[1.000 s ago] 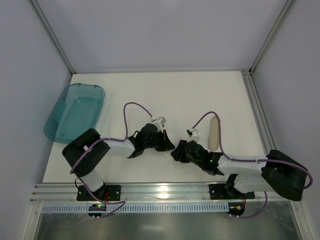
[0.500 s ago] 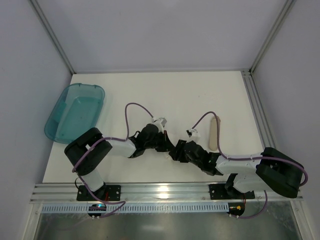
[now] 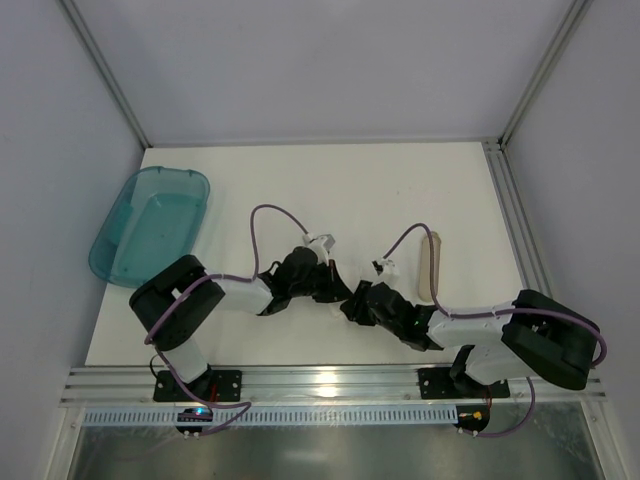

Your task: Place the utensils on the paper napkin and roll it up

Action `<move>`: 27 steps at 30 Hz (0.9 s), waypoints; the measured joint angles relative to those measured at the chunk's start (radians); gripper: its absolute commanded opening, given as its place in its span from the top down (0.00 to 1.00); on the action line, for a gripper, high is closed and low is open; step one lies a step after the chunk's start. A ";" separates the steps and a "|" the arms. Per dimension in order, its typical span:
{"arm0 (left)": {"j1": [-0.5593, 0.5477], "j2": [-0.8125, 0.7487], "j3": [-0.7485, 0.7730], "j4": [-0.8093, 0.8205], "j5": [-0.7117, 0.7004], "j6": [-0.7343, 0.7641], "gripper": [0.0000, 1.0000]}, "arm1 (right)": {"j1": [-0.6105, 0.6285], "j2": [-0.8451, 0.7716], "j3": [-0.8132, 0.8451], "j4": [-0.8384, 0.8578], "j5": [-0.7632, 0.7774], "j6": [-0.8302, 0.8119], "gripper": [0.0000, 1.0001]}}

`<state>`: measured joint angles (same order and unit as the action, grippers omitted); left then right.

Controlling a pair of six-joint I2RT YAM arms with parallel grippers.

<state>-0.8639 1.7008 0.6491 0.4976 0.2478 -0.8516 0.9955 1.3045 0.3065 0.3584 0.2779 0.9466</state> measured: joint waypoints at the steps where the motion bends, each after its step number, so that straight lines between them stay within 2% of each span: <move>1: 0.000 0.000 0.000 0.003 0.003 0.000 1.00 | 0.000 0.006 -0.001 0.002 0.002 0.004 0.74; 6: 0.000 0.010 0.000 0.023 0.026 -0.001 1.00 | 0.000 0.021 -0.021 0.039 0.010 0.018 0.82; 8: 0.000 0.015 0.001 0.027 0.033 -0.001 0.95 | 0.000 0.025 -0.029 0.059 0.011 0.025 0.84; 9: 0.000 0.016 0.001 0.027 0.034 -0.002 0.93 | 0.000 0.027 -0.032 0.066 0.010 0.027 0.85; 13: 0.000 0.014 0.009 0.010 0.036 0.003 0.69 | 0.000 0.044 -0.038 0.099 0.008 0.032 0.86; 16: 0.002 -0.002 0.039 -0.049 0.031 0.011 0.66 | 0.000 0.053 -0.039 0.116 0.005 0.033 0.87; 19: 0.012 -0.056 0.067 -0.116 0.024 0.024 0.57 | 0.000 0.061 -0.039 0.129 0.003 0.033 0.88; 23: 0.055 -0.169 0.088 -0.205 -0.015 0.028 0.61 | 0.000 0.071 -0.037 0.142 -0.001 0.034 0.90; 27: 0.090 -0.235 0.100 -0.274 -0.067 0.037 0.70 | 0.000 0.098 -0.023 0.156 -0.007 0.042 0.91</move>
<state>-0.7734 1.4654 0.7486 0.2237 0.1810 -0.8146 0.9951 1.4025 0.2836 0.5144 0.2707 0.9886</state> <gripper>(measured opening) 0.342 0.101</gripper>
